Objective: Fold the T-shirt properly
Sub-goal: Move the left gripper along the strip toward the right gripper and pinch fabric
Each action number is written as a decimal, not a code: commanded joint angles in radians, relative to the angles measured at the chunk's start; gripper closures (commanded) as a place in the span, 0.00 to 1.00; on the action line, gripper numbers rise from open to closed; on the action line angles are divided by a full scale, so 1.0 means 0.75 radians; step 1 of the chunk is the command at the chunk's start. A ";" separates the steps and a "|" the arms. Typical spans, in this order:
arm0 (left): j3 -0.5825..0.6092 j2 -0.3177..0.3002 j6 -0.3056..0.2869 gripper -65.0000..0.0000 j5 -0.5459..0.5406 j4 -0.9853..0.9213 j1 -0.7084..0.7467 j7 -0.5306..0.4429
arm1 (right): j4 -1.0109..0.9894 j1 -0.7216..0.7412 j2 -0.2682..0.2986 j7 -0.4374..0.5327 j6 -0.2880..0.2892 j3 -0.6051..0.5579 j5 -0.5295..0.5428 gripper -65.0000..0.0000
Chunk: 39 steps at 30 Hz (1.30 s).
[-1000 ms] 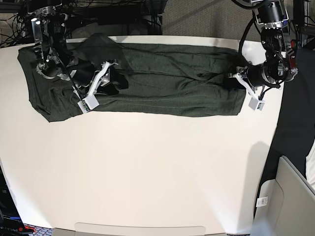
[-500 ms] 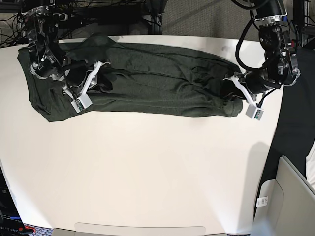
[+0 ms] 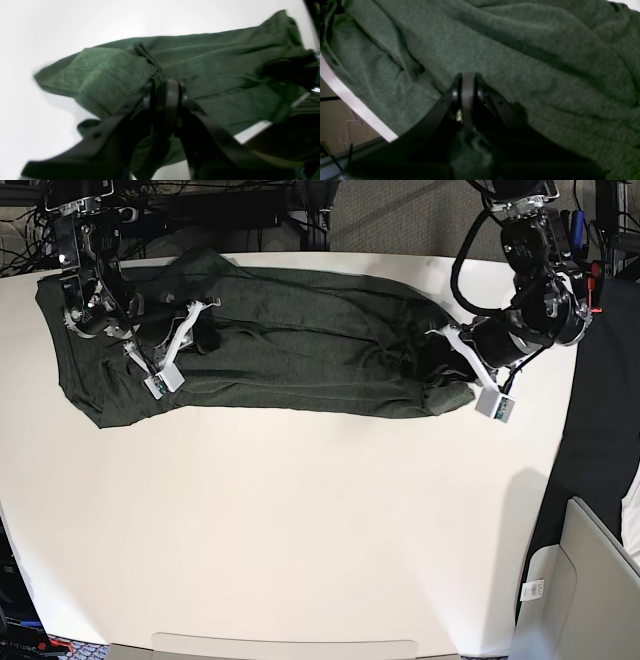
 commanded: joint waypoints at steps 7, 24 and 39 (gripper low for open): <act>0.064 0.108 -0.008 0.91 -0.019 0.085 -0.019 0.030 | 0.009 0.017 0.020 0.023 0.009 0.013 0.022 1.00; 0.190 0.274 -0.008 0.91 -0.009 0.081 -0.019 0.020 | 0.015 0.019 0.016 0.027 0.009 0.016 0.026 1.00; 0.074 0.014 0.195 0.68 -0.009 0.040 0.055 -0.035 | 0.020 0.019 -0.013 0.027 0.009 0.016 0.028 1.00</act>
